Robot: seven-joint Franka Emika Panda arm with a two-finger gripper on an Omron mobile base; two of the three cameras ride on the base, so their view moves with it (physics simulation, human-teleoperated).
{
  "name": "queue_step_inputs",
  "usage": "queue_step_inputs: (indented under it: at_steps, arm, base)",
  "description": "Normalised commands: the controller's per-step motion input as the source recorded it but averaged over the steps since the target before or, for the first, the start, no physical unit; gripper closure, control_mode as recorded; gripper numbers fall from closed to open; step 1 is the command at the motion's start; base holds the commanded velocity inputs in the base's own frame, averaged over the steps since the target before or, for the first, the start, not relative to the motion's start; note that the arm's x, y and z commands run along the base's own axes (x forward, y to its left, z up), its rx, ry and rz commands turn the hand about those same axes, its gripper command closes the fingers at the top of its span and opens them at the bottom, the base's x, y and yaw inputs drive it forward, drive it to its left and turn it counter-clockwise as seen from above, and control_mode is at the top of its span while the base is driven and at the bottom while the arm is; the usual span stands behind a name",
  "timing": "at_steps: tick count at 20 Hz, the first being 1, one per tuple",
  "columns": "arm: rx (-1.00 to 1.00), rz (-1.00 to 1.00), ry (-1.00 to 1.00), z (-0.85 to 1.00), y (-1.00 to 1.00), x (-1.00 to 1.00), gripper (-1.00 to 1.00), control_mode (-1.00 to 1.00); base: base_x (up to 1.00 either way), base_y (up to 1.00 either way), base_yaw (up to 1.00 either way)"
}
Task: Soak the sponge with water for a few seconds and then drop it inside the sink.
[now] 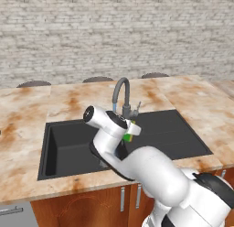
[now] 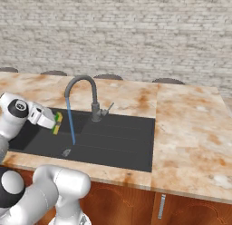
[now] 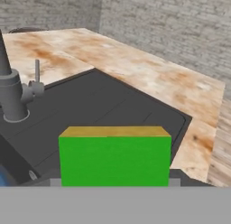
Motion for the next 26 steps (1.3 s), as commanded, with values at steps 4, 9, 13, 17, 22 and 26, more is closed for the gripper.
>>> queue_step_inputs:
  at_steps: [4,9,13,17,22,26]
  arm:
    - [0.00,-0.02,0.00,-0.25,0.00,0.27,1.00,-1.00]
    - [0.00,-0.03,0.00,-0.26,0.00,0.21,1.00,-1.00]
    - [0.00,-0.05,0.00,-0.13,0.04,0.27,1.00,-1.00]
    - [0.00,-0.07,0.00,-0.10,0.01,0.26,1.00,-1.00]
    - [0.00,-0.06,0.00,-0.12,0.03,0.24,1.00,-1.00]
    - [0.00,-0.05,0.00,-0.12,0.05,0.22,1.00,-1.00]
  base:
    - [0.00,0.00,0.00]
    - [0.00,0.00,0.00]
    - [0.00,0.00,0.00]
    - [0.00,0.00,0.00]
    - [0.00,0.00,0.00]
    - [0.00,0.00,0.00]
